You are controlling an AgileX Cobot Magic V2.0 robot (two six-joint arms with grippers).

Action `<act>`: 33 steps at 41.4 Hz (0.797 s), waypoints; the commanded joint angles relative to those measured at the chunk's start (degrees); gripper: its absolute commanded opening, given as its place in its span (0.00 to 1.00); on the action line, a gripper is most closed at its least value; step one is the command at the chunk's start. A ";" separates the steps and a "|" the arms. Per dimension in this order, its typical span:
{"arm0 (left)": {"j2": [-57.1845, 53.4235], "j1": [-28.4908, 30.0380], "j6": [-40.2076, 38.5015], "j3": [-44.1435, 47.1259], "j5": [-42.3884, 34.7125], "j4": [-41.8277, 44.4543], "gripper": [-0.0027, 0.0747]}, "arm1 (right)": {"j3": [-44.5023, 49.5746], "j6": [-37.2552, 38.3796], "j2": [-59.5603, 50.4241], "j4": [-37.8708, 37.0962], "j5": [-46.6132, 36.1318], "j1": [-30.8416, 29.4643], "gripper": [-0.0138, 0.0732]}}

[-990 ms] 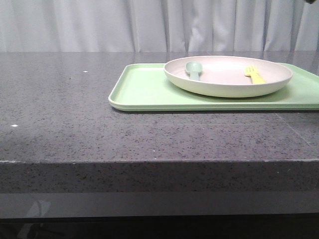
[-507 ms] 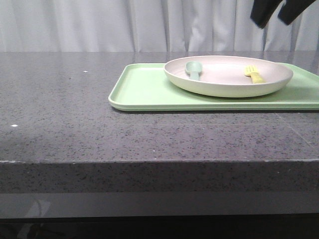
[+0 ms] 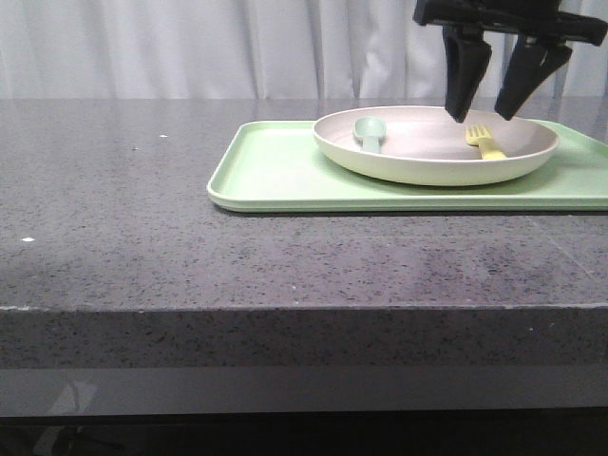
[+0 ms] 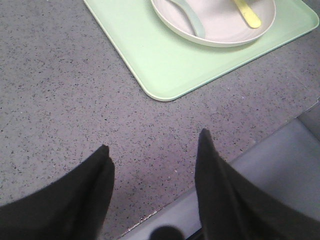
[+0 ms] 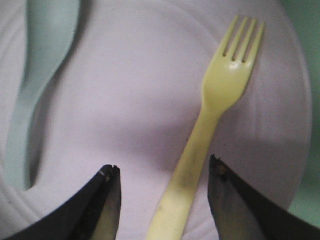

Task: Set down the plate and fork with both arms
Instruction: 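Lower the right gripper onto the yellow fork and grasp it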

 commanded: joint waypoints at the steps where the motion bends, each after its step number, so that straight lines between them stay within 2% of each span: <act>1: -0.15 0.04 0.11 -1.38 -2.30 -1.52 0.51 | -3.96 1.72 -1.10 -0.60 1.80 -1.49 0.63; 33: -0.15 0.04 0.11 -1.38 -2.19 -1.52 0.51 | -5.52 1.75 2.68 -0.60 2.85 -1.64 0.63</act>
